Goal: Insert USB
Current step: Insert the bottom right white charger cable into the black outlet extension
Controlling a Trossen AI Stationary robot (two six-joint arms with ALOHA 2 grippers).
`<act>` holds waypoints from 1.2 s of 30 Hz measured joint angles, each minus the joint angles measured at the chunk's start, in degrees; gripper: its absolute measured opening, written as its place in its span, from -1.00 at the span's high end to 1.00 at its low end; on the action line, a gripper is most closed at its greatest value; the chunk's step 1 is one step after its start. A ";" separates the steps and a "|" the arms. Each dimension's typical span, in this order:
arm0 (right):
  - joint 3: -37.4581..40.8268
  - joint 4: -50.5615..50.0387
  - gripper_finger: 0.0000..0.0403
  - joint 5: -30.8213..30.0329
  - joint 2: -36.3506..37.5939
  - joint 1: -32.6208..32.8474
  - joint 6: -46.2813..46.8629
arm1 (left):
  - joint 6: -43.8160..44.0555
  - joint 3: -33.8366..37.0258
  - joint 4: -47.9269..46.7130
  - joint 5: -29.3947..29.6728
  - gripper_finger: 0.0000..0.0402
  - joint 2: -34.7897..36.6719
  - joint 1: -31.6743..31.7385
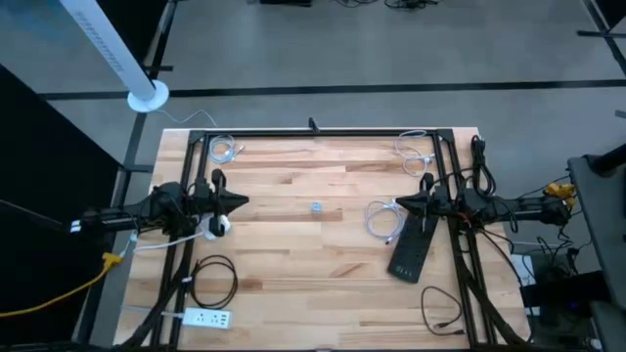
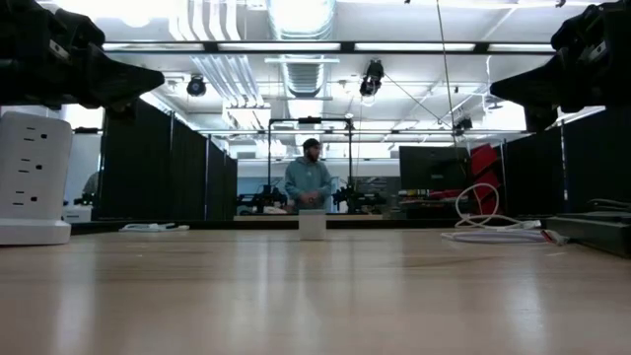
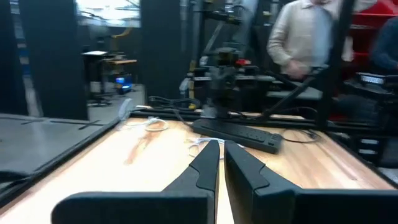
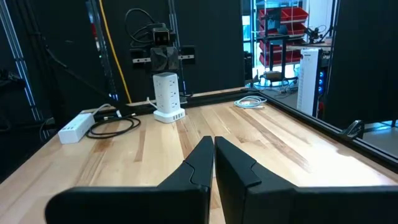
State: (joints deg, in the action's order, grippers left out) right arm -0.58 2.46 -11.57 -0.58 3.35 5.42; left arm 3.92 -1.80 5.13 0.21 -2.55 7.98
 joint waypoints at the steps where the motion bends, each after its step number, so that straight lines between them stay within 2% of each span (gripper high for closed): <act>1: 0.00 0.02 1.00 -0.02 0.02 -0.02 0.03 | 0.27 0.00 0.13 1.32 1.00 0.01 0.01; 4: 0.00 0.35 1.00 -0.24 0.02 0.00 0.10 | 0.64 0.02 0.69 3.63 1.00 0.02 0.01; 13: -0.02 1.07 1.00 0.00 0.00 0.03 -2.87 | -0.25 0.02 2.77 3.87 1.00 0.00 0.01; 17: -3.98 -2.89 1.00 0.03 -3.10 0.03 -4.03 | 0.12 0.00 7.13 3.85 1.00 0.00 0.00; 23: -16.30 -15.22 1.00 -0.11 -19.63 0.03 -5.37 | 2.68 0.00 16.22 3.80 1.00 0.02 -0.01; 28: -29.61 -26.44 1.00 0.35 -36.89 0.03 2.36 | 9.26 0.00 21.78 3.78 1.00 0.02 -0.01; 33: -41.13 -39.67 1.00 8.24 -51.96 0.00 0.97 | 22.62 0.00 23.39 3.73 1.00 0.02 -0.01; 36: -44.81 -44.91 1.00 13.81 -58.52 0.01 -0.66 | 28.77 0.00 23.38 3.67 1.00 0.00 -0.01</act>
State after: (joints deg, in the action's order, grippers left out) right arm -45.39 -42.45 2.24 -59.10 3.36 4.76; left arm 32.69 -1.80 28.51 3.88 -2.55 7.97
